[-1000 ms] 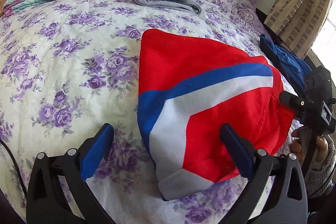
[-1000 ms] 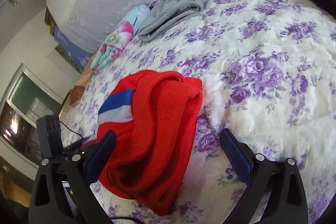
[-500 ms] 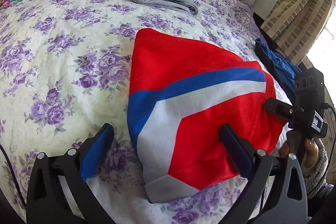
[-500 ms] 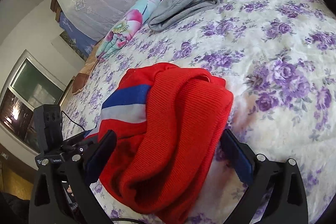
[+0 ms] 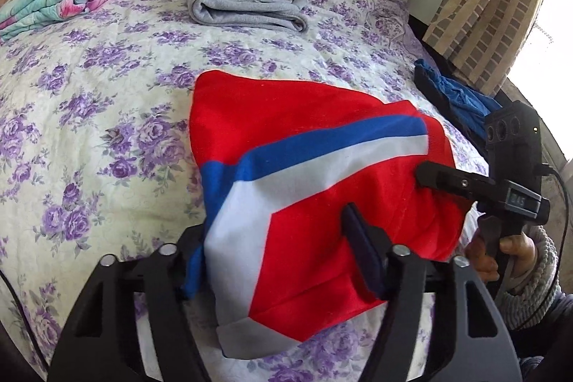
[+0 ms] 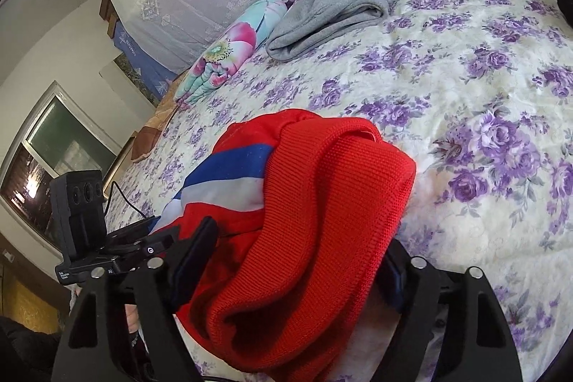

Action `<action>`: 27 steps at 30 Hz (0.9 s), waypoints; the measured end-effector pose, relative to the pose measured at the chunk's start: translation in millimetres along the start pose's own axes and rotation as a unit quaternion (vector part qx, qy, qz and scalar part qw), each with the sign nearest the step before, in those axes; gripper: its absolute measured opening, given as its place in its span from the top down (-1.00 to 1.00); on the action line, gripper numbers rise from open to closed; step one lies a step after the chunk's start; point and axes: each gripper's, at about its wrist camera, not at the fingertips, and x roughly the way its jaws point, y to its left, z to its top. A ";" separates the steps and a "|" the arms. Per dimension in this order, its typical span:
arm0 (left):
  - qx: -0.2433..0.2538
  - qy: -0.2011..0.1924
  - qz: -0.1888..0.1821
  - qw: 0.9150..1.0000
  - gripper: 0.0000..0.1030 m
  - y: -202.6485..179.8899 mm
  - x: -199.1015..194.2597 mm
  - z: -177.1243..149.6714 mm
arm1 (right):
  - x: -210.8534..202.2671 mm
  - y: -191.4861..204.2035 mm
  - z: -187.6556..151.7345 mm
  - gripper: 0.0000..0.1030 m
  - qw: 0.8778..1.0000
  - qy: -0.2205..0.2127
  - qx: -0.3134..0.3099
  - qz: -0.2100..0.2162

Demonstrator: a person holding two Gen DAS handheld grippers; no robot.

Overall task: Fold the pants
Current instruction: 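Grasp the bundle with the left tool while the right tool grasps the cuff end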

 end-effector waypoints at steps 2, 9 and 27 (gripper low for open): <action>0.003 -0.002 0.004 1.000 0.03 -2.4 -2.3 1.1 | -1.8 -1.7 -0.4 -0.22 1.000 -0.005 0.004 0.010; 0.014 -0.018 0.037 0.999 0.51 -5.5 -10.4 9.6 | -7.9 9.2 1.4 -0.03 1.000 -0.020 -0.023 0.006; -0.047 -0.005 0.021 0.999 -0.47 21.9 7.8 0.6 | -4.2 4.7 -1.3 0.00 1.000 -0.016 -0.016 0.002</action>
